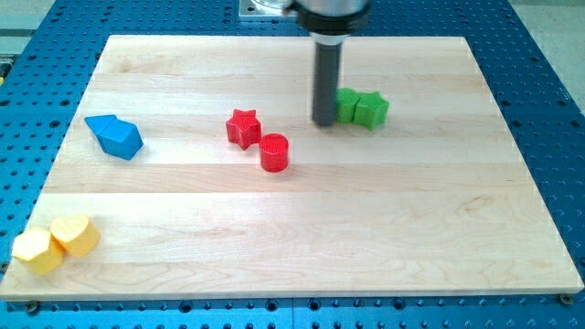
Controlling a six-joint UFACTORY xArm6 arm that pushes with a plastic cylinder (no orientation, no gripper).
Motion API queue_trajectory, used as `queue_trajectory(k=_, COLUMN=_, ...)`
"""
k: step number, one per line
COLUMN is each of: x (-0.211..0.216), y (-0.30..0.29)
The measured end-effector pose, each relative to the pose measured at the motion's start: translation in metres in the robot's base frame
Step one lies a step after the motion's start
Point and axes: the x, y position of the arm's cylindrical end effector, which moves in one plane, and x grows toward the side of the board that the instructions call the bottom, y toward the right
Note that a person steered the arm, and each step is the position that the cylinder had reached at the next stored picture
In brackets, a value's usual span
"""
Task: Slide the green star towards the center right
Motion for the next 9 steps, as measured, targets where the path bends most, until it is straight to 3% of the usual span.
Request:
queue_trajectory(k=2, x=0.0, y=0.083)
queue_trajectory(k=4, x=0.0, y=0.094)
queue_trajectory(k=6, x=-0.061, y=0.104)
queue_trajectory(k=9, x=0.004, y=0.155)
